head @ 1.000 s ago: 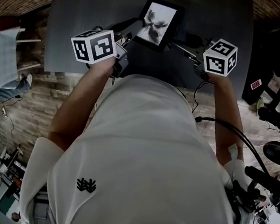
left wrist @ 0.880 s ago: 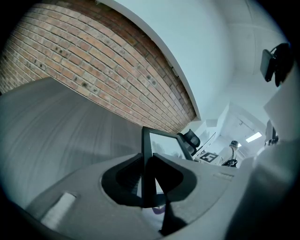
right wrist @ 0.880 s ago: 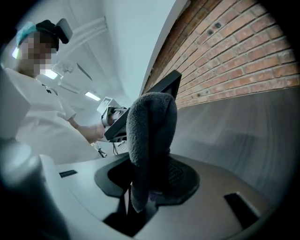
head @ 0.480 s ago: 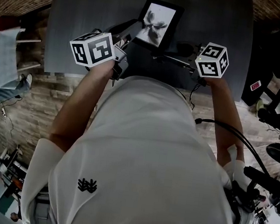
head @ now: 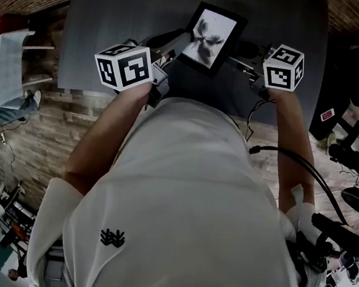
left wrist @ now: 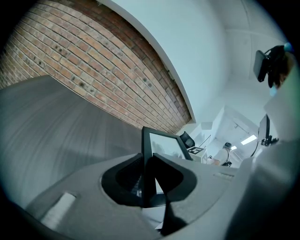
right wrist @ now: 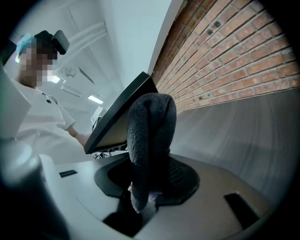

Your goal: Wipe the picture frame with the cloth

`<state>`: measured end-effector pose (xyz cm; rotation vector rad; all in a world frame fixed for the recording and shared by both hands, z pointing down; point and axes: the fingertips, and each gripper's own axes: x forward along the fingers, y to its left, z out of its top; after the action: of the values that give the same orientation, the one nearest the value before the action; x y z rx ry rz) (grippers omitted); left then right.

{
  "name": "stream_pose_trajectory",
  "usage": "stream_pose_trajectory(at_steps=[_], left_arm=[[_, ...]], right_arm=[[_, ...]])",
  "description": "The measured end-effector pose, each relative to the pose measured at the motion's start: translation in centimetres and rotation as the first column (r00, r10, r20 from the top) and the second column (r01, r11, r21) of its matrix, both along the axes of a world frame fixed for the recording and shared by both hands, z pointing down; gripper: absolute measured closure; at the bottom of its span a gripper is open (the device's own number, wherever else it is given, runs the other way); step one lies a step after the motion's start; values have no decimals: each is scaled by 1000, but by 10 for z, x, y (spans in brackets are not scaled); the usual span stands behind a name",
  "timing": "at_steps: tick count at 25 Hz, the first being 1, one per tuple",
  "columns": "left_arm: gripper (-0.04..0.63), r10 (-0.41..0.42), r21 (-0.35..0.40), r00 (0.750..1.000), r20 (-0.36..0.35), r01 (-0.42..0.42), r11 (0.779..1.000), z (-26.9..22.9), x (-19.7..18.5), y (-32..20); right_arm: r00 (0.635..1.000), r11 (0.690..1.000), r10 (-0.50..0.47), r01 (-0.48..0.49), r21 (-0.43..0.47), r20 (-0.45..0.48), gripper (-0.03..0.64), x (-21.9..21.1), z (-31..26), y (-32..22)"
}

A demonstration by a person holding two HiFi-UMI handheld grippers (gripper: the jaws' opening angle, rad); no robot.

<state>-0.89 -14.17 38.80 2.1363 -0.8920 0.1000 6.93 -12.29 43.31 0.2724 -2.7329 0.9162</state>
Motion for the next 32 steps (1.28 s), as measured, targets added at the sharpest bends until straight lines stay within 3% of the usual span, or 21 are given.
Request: stream_pose_trajectory(at_steps=[7, 10, 18, 22, 27, 32], left_arm=[[520, -15, 9, 1000, 1, 15, 1000, -2, -3, 1], [520, -21, 11, 1000, -3, 21, 1000, -2, -5, 0], [520, 3, 15, 1000, -17, -3, 1000, -7, 1, 5], [520, 19, 15, 1000, -19, -18, 1000, -6, 4, 8], [520, 13, 21, 1000, -22, -13, 1000, -7, 0, 11], [520, -2, 30, 1000, -25, 3, 1000, -10, -7, 9]], right_arm=[[985, 985, -173, 173, -26, 11, 476, -33, 8, 47], [979, 979, -202, 202, -36, 1, 476, -36, 14, 53], [1000, 1000, 16, -16, -10, -15, 476, -11, 7, -19], [999, 999, 30, -29, 15, -15, 476, -13, -1, -32], [1000, 1000, -26, 26, 9, -8, 476, -29, 0, -14], [983, 984, -180, 180, -5, -24, 476, -54, 8, 31]])
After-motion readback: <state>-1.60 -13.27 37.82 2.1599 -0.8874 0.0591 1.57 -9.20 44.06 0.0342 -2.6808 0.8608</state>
